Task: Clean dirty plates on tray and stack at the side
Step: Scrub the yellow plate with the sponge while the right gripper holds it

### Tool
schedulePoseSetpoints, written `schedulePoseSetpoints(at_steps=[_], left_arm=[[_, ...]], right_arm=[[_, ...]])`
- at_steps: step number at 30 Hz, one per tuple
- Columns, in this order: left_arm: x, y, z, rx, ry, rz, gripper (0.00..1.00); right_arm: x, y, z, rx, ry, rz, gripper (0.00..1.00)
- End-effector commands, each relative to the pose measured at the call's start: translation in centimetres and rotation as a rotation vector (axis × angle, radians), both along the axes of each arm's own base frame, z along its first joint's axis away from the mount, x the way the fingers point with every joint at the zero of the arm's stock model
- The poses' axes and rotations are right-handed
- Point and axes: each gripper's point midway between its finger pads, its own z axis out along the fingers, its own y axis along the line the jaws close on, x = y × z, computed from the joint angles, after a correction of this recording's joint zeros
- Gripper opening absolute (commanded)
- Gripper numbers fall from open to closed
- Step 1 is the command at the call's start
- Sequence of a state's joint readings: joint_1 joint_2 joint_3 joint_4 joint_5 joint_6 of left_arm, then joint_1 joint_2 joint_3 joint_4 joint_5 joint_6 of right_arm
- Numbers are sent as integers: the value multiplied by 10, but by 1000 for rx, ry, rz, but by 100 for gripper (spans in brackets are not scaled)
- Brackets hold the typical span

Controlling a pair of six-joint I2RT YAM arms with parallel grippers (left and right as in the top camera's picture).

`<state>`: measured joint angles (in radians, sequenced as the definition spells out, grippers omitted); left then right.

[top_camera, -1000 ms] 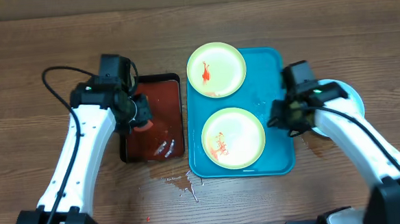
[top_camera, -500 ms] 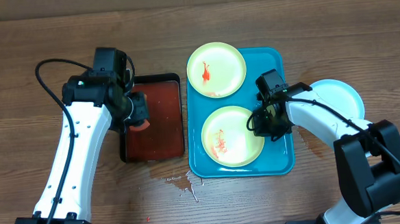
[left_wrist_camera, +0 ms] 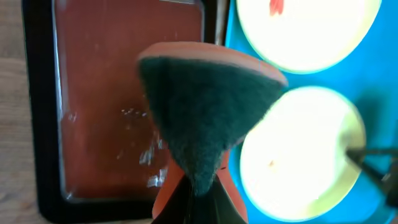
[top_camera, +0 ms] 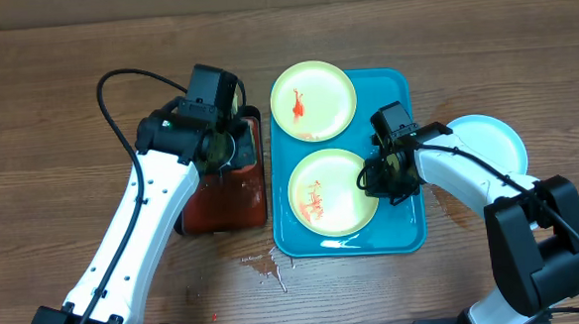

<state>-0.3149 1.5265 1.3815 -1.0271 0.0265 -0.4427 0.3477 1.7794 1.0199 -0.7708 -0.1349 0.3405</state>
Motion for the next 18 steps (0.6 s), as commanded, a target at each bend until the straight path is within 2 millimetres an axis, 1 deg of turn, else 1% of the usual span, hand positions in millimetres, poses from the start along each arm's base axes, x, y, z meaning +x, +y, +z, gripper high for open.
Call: schedulePoseSetpoints(at_steps=[1,3,6,8,10,11,12,14,16,18], left_arm=[[5,-33,-2,-118,8,-27,4],[3,-61,-11,-193,37,-92,4],[-4,-100,-33,-260,112,-145,4],[-11,-131,-54,-289,166,-201,4],[-18,-154,-76,-293,213,-239,4],[-22,-161,-87,-288,235,-247,4],[-26,-167,-99,-277,263,-247,4],[-31,-168,-119,-241,311,-212,4],[-32,-160,-137,-180,335,-170,4],[-29,-144,-151,-91,335,-114,4]], right_arm=[[-13,-16,-20,-82,51,-30,4],[-13,-16,-20,-82,49,-30,4],[-13,-16,-20,-82,50,-30,4],[-13,-16,-20,-82,50,-30,4],[-13,-16,-20,-82,51,-30,4],[-14,-16,-20,-83,52,-30,4],[-14,-16,-20,-83,54,-30,4],[-15,-17,-20,-85,58,-30,4],[-16,-17,-20,-86,62,-30,4],[-16,-17,-20,-87,64,-30,4]])
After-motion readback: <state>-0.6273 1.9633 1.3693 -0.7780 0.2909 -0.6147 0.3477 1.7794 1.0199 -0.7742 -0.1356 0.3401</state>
